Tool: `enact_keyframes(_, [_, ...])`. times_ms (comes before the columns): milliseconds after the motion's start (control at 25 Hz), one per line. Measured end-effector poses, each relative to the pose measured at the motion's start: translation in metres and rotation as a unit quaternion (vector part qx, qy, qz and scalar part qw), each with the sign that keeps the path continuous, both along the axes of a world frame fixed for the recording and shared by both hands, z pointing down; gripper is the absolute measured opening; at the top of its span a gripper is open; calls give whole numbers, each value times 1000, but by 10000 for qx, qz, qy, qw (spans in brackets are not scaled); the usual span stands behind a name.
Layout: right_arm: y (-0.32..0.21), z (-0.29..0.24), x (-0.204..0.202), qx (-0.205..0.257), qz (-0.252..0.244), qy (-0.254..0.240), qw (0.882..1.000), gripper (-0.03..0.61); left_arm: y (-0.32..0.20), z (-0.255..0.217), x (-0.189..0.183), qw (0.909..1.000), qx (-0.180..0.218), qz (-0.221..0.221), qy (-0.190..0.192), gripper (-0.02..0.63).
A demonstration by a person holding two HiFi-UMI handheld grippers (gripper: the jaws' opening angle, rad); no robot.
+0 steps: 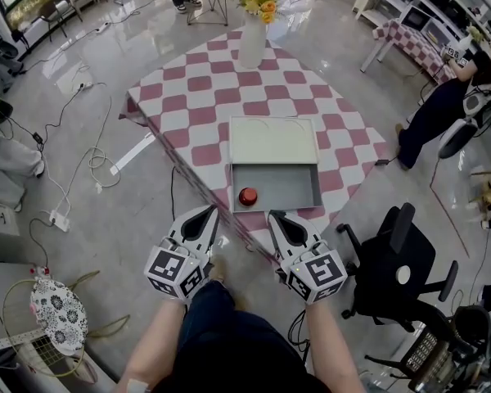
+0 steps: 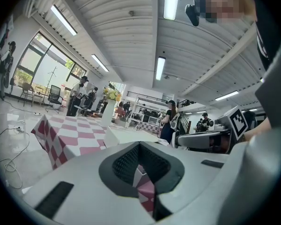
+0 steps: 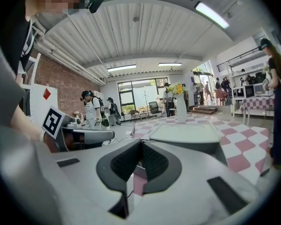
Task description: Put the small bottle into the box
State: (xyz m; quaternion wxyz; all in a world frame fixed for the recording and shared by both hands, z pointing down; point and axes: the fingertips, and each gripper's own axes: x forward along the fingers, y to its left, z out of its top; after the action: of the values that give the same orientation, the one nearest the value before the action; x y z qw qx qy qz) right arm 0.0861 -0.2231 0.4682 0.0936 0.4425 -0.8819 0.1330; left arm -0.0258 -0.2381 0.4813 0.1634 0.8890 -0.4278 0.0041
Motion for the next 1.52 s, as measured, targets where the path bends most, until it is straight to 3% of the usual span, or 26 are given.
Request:
enact_keyframes(400, [21,-24,7,131,79,-256,9996,5,17,-27,-2,9997,233,-101,-44,5])
enact_keyframes(1520, [64,-87,42,847,479,-331,9947,5,54,-84,-22,9958,715,-567,-123,5])
